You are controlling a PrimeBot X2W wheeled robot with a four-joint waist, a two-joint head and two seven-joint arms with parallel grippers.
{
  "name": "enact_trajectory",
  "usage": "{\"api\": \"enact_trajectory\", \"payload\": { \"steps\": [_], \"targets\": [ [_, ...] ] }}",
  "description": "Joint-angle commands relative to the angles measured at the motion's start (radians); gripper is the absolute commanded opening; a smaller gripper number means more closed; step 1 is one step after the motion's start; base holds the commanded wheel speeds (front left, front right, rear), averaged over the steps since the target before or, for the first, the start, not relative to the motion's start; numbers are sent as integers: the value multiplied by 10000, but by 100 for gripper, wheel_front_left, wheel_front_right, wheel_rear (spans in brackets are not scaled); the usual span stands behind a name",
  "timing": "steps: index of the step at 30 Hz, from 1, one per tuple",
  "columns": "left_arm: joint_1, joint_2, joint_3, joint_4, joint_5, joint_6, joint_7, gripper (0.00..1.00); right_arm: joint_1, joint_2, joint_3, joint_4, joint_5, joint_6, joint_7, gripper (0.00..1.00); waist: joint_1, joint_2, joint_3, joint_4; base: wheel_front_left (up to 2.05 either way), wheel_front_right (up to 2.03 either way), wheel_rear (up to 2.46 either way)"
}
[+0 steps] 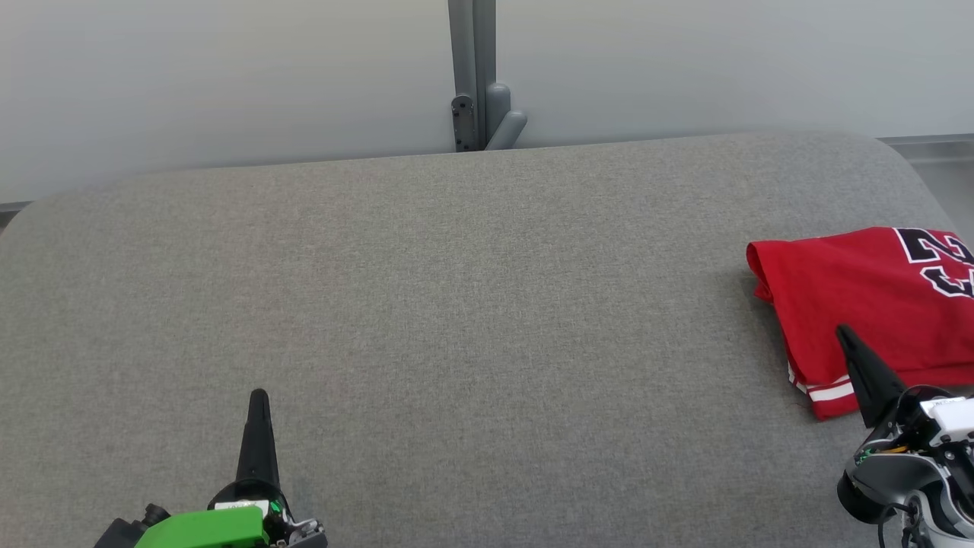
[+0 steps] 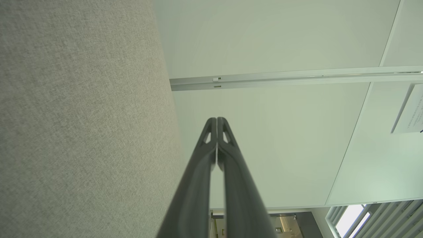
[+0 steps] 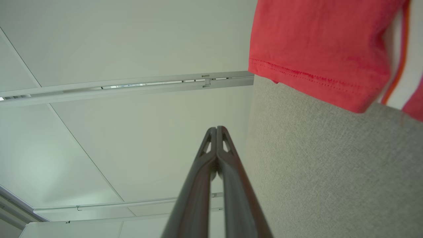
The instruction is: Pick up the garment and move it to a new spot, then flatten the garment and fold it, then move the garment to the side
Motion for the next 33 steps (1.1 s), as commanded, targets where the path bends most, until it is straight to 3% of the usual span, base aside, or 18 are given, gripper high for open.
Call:
{"api": "enact_trajectory", "payload": {
  "steps": [1, 33],
  "targets": [
    [-140, 4, 35, 2, 2, -49, -26, 0, -102, 5, -29, 18, -43, 4, 41, 0, 0, 0, 0, 0, 0, 0, 0],
    [-141, 4, 35, 3, 2, -50, -26, 0, -104, 36, -73, 19, -86, 4, 69, 0, 0, 0, 0, 0, 0, 0, 0]
  ]
}}
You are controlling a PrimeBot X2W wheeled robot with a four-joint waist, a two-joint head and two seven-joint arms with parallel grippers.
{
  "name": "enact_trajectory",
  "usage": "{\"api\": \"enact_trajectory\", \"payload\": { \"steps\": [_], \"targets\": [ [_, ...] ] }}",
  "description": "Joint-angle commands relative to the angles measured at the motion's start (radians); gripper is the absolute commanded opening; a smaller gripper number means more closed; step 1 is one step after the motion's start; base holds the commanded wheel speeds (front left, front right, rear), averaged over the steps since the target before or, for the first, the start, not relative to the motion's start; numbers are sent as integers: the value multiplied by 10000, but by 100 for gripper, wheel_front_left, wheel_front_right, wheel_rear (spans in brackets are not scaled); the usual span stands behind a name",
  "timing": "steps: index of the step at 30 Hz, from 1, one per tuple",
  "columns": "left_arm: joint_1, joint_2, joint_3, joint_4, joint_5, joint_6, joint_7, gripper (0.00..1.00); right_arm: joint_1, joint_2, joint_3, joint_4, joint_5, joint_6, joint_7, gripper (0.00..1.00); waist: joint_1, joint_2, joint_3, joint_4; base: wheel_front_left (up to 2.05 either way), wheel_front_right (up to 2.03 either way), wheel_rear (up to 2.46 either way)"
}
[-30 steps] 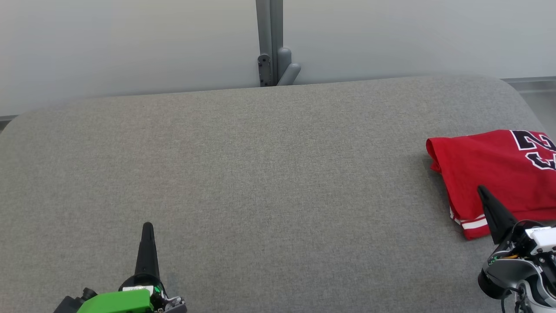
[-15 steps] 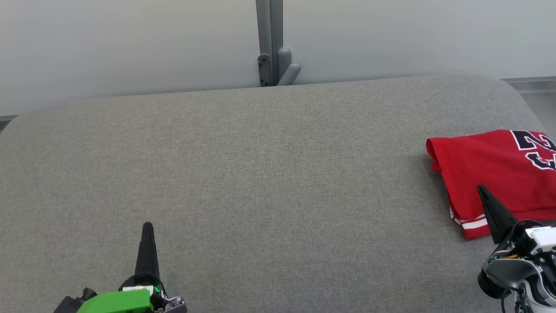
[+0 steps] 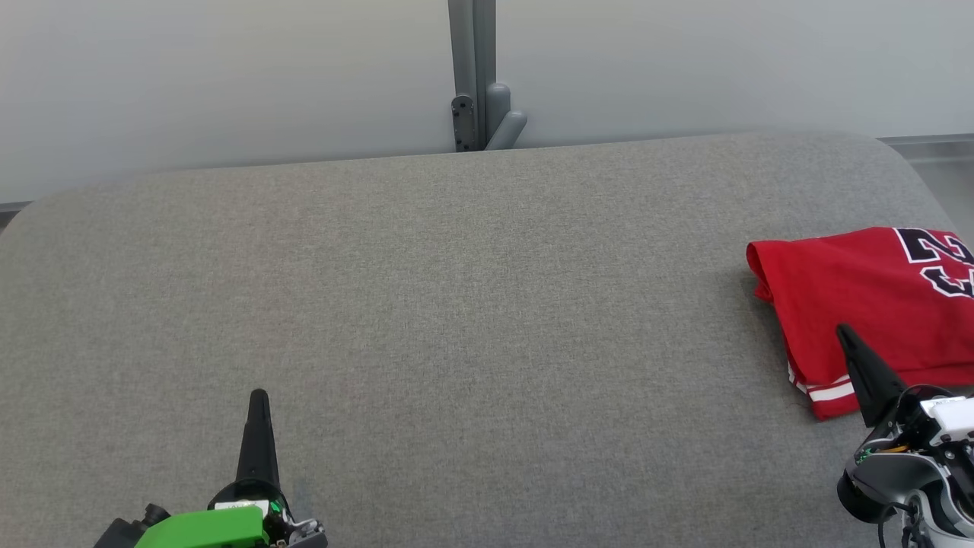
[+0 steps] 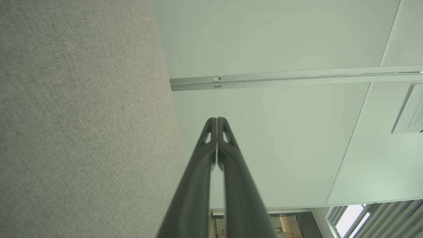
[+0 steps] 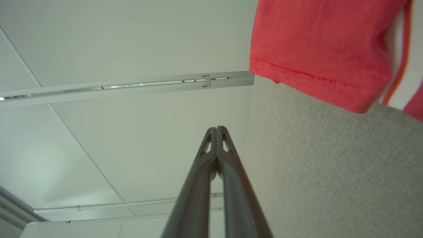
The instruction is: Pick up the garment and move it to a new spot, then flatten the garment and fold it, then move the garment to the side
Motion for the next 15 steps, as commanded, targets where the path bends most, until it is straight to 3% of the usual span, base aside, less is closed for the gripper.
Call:
{"api": "enact_trajectory", "payload": {
  "steps": [1, 15],
  "targets": [
    [-141, 4, 35, 3, 2, -50, -26, 0, -82, 13, -27, 19, -54, 4, 31, 0, 0, 0, 0, 0, 0, 0, 0],
    [-141, 4, 35, 3, 3, -50, -26, 0, -90, 27, -52, 18, -66, 4, 50, 0, 0, 0, 0, 0, 0, 0, 0]
  ]
}}
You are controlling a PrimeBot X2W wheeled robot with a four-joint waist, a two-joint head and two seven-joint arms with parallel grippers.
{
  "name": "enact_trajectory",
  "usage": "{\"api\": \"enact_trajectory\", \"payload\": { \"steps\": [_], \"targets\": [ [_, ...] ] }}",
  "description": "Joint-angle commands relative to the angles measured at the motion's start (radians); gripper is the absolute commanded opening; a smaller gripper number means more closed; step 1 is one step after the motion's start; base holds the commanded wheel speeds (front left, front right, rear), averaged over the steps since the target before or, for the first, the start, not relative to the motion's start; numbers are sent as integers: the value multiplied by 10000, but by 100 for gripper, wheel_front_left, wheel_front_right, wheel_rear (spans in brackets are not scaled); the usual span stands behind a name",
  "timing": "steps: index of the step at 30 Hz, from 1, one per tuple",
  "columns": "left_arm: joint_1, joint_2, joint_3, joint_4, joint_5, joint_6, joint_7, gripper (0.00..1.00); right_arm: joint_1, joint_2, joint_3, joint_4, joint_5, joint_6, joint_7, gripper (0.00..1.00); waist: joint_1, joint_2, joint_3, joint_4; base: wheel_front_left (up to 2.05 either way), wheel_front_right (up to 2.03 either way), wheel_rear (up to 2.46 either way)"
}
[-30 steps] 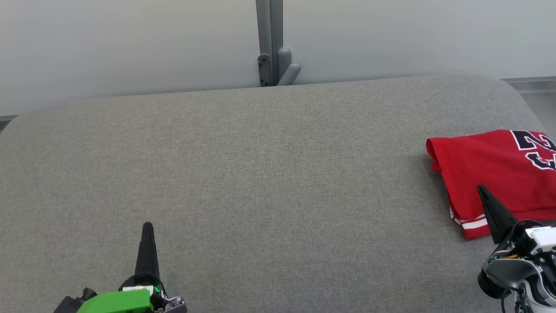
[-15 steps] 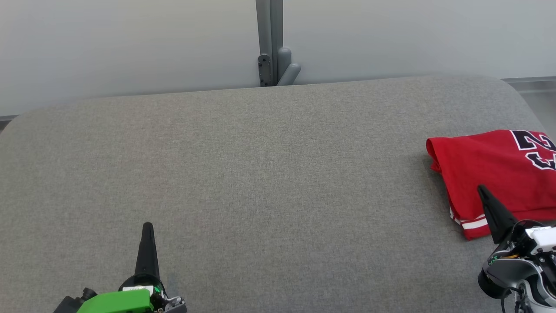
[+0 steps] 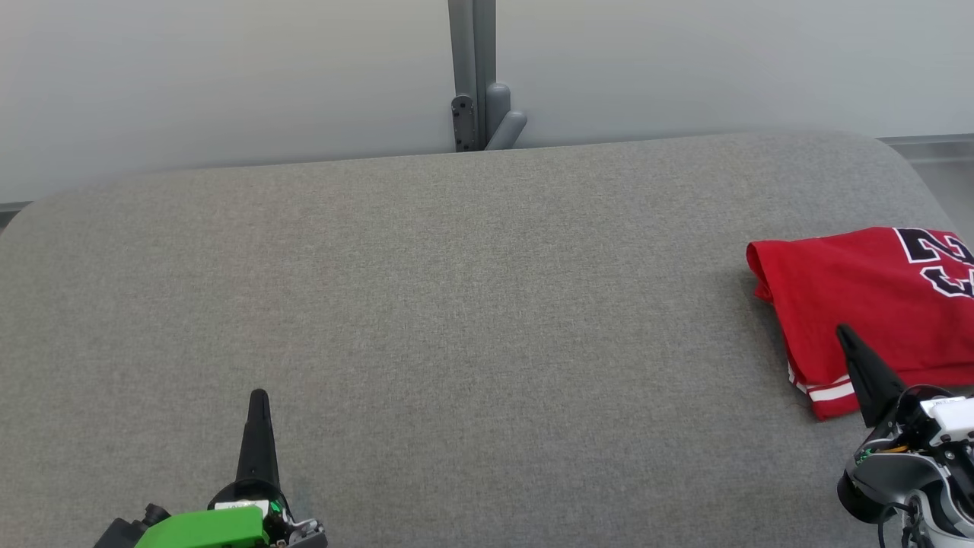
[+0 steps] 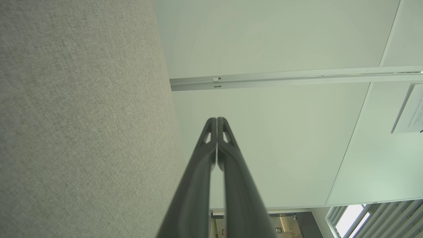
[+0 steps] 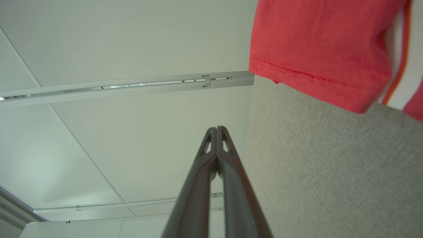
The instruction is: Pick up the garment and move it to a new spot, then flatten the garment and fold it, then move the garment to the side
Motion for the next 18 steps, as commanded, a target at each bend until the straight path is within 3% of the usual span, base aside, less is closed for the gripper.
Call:
{"api": "enact_trajectory", "payload": {
  "steps": [1, 18],
  "targets": [
    [-140, 4, 35, 3, 3, -50, -26, 0, -89, 15, -31, 16, -40, 4, 38, 0, 0, 0, 0, 0, 0, 0, 0],
    [-140, 4, 35, 3, 3, -50, -26, 0, -96, 26, -50, 16, -57, 4, 60, 0, 0, 0, 0, 0, 0, 0, 0]
  ]
}}
